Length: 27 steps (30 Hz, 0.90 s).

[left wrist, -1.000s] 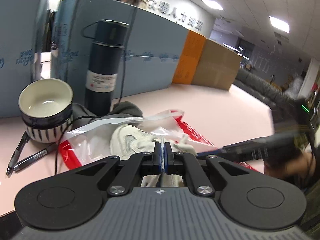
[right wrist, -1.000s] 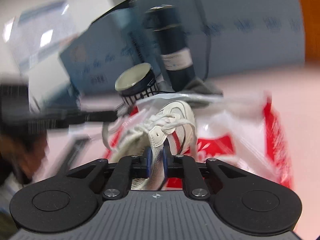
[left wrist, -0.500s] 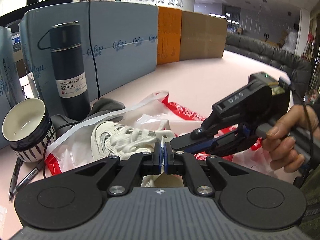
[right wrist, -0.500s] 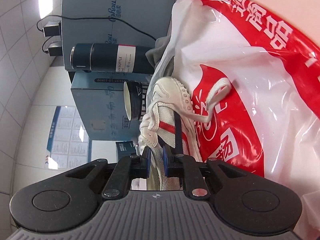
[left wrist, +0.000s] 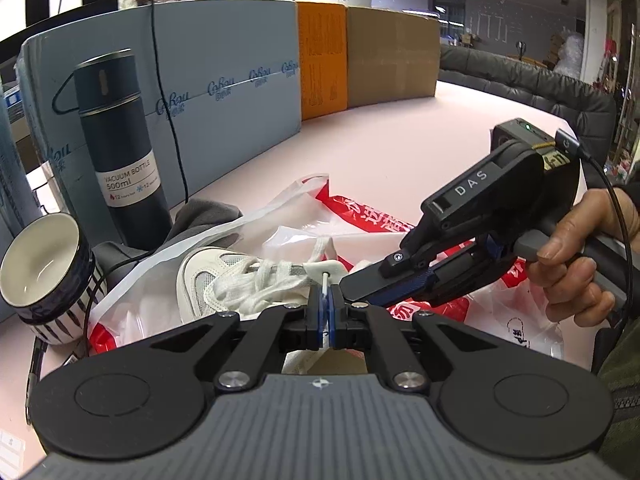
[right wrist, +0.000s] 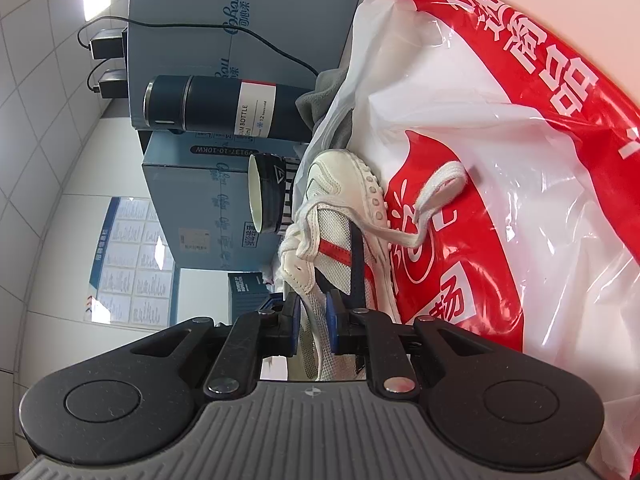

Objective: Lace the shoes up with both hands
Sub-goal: 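Grip the sneaker heel with the right gripper while the left gripper holds the lace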

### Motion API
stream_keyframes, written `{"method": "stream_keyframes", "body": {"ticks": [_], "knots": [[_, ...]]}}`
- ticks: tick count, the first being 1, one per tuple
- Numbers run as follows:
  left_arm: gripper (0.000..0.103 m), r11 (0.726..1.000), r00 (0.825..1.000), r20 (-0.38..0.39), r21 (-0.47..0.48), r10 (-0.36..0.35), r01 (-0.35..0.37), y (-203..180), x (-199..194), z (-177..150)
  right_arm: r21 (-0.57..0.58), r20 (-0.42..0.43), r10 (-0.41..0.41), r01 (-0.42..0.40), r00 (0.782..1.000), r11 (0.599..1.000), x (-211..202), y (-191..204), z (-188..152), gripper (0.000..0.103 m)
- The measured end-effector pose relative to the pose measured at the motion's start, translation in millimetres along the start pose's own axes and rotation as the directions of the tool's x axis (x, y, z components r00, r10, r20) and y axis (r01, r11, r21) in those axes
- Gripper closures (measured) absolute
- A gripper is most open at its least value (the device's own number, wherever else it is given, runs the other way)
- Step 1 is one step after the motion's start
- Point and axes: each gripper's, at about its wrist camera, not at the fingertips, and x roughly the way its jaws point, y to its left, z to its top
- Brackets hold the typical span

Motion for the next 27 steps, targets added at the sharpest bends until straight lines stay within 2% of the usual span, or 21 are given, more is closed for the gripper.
{"method": "stream_keyframes", "body": {"ticks": [22,27], "knots": [[0.101,0.999,0.999,-0.041,0.038,-0.008,0.010,3.9,7.1,4.2,-0.093,-0.001,-0.025,0.025,1.000,0.995,-0.7,7.4,-1.1,0.090],[0.101,0.997,0.998,-0.062,0.071,-0.030,0.035,2.5,8.6,6.7,-0.105,0.001,-0.030,0.030,1.000,0.994,-0.5,8.9,-1.6,0.089]]}}
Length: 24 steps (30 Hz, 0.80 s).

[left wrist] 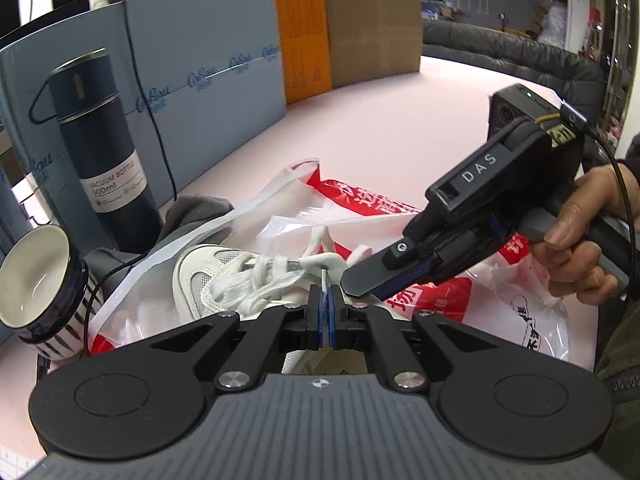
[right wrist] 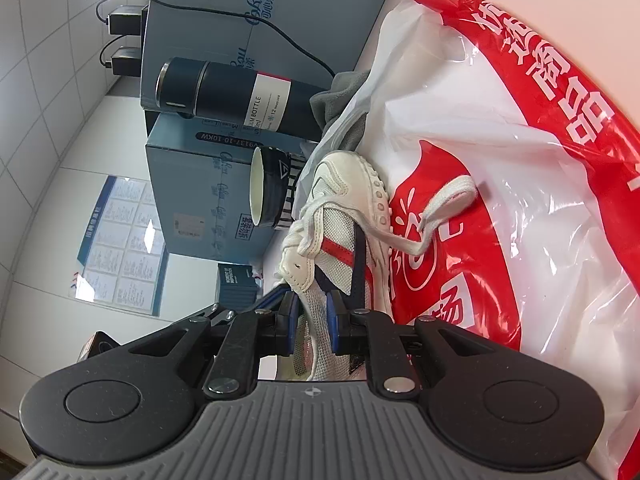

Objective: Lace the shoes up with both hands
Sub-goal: 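Grip the sneaker heel with the right gripper while the left gripper holds the lace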

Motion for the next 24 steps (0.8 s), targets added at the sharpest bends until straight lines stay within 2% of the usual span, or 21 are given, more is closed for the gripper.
{"method": "stream_keyframes", "body": {"ticks": [10,17,24], "knots": [[0.101,1.000,1.000,0.006,0.016,0.013,-0.013,2,0,3,-0.044,0.006,-0.015,0.015,1.000,0.999,-1,5,-1,0.088],[0.101,1.000,1.000,-0.005,0.017,-0.026,0.026,4,-4,6,-0.173,0.012,-0.069,0.070,0.998,0.982,0,22,-6,0.088],[0.100,1.000,1.000,-0.008,0.013,-0.007,0.007,7,0,9,-0.301,0.010,-0.117,0.114,0.993,0.947,3,35,-10,0.088]]}}
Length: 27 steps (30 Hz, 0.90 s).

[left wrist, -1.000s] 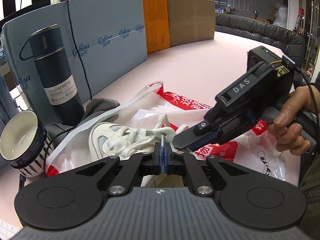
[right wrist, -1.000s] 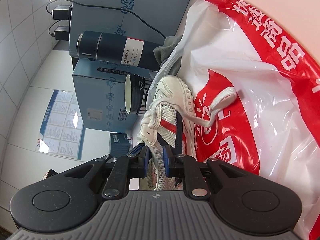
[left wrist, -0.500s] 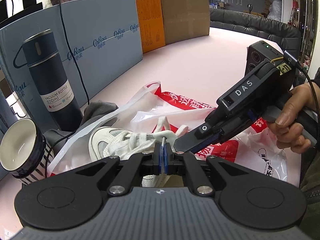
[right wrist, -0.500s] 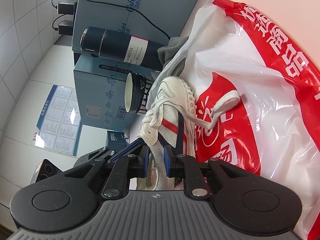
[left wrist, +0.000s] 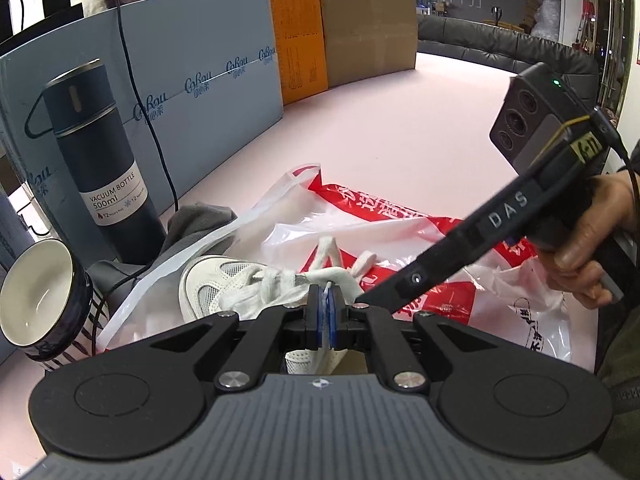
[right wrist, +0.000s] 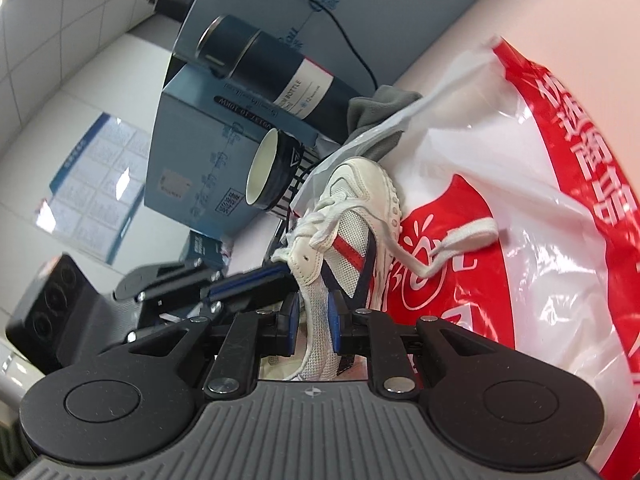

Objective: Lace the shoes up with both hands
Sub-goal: 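Grip the sneaker heel with the right gripper while the left gripper holds the lace, then hold the sneaker side with the right gripper while the left gripper pinches the lace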

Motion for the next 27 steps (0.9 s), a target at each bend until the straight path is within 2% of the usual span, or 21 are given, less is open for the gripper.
{"method": "stream_keyframes", "body": {"ticks": [5,7,9,11,13,15,17,22,25,27], "knots": [[0.100,1.000,1.000,0.003,-0.025,-0.007,0.007,-1,3,-2,-0.037,0.000,-0.016,0.016,1.000,0.999,1,4,-1,0.088],[0.100,0.998,0.999,0.021,-0.056,-0.031,0.033,3,-1,-3,-0.084,0.005,-0.038,0.038,0.999,0.996,1,10,-2,0.088],[0.100,0.997,0.999,0.030,-0.076,-0.025,0.027,6,-4,-3,-0.152,0.013,-0.067,0.068,0.998,0.986,1,19,-3,0.087],[0.100,0.994,0.999,0.045,-0.102,-0.025,0.030,9,-7,-2,-0.262,0.016,-0.106,0.107,0.994,0.959,3,32,-6,0.086],[0.100,0.993,0.998,0.049,-0.115,-0.025,0.031,10,-7,-2,-0.392,0.020,-0.156,0.152,0.988,0.907,7,47,-11,0.086],[0.099,0.993,0.999,0.042,-0.116,-0.023,0.027,9,-6,-2,-0.457,0.023,-0.181,0.171,0.983,0.873,10,54,-14,0.084],[0.086,0.992,0.999,0.042,-0.119,-0.035,0.040,9,-8,-4,-0.455,0.023,-0.179,0.170,0.984,0.874,11,53,-14,0.083],[0.067,0.995,0.997,0.059,-0.081,-0.053,0.058,4,-24,-5,-0.418,0.021,-0.167,0.160,0.986,0.894,9,47,-12,0.083],[0.068,0.998,0.998,0.055,-0.047,-0.038,0.040,-1,-26,-6,-0.405,0.013,-0.173,0.163,0.985,0.900,9,45,-11,0.076],[0.068,0.999,0.998,0.052,-0.035,-0.028,0.029,-4,-24,-6,-0.386,0.011,-0.167,0.159,0.986,0.909,8,43,-11,0.076]]}}
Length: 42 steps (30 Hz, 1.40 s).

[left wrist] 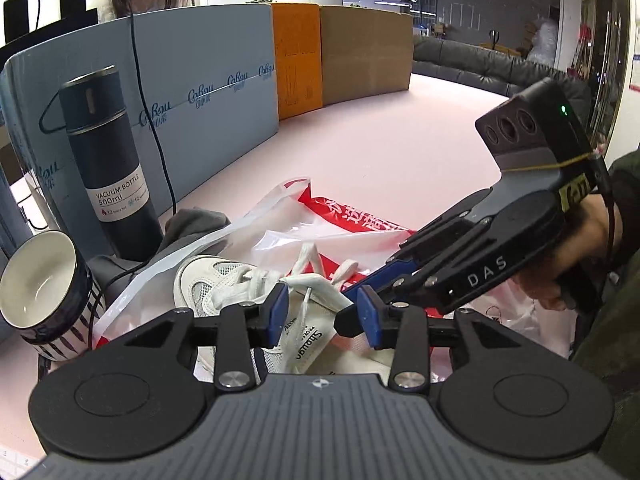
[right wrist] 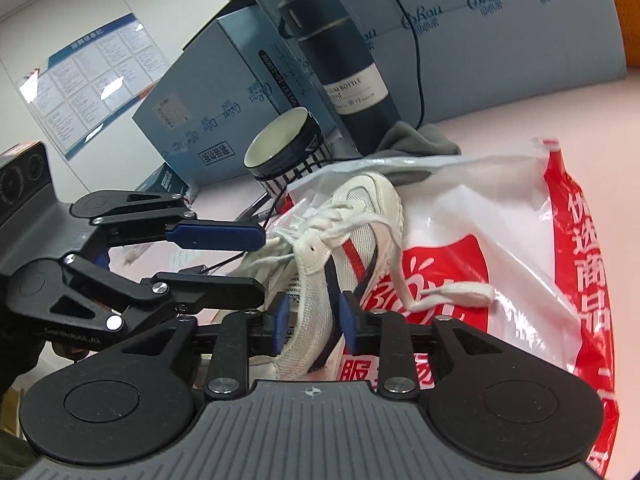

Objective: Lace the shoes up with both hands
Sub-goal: 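Hold the sneaker side with the right gripper while the left gripper pinches the lace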

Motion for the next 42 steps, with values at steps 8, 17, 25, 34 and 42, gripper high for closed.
{"method": "stream_keyframes", "body": {"ticks": [8,17,25,34,42], "knots": [[0.102,0.998,0.999,-0.009,0.050,0.048,-0.047,-5,0,-1,-0.012,0.018,-0.008,0.008,1.000,1.000,-3,2,1,0.076],[0.074,0.972,0.991,-0.059,0.208,0.124,-0.109,-23,-7,-9,-0.012,0.030,-0.004,0.004,1.000,1.000,-3,3,1,0.076],[0.098,0.921,0.971,-0.030,0.325,0.236,-0.214,-40,9,-17,-0.019,0.038,-0.002,0.003,0.999,1.000,-4,5,2,0.076],[0.102,0.939,0.973,0.007,0.260,0.229,-0.223,-36,7,-15,-0.050,0.052,-0.016,0.019,0.998,0.999,-6,9,2,0.076],[0.102,0.936,0.975,-0.001,0.278,0.223,-0.214,-40,16,-8,-0.057,0.043,-0.010,0.013,0.999,0.998,-3,11,2,0.074]]}}
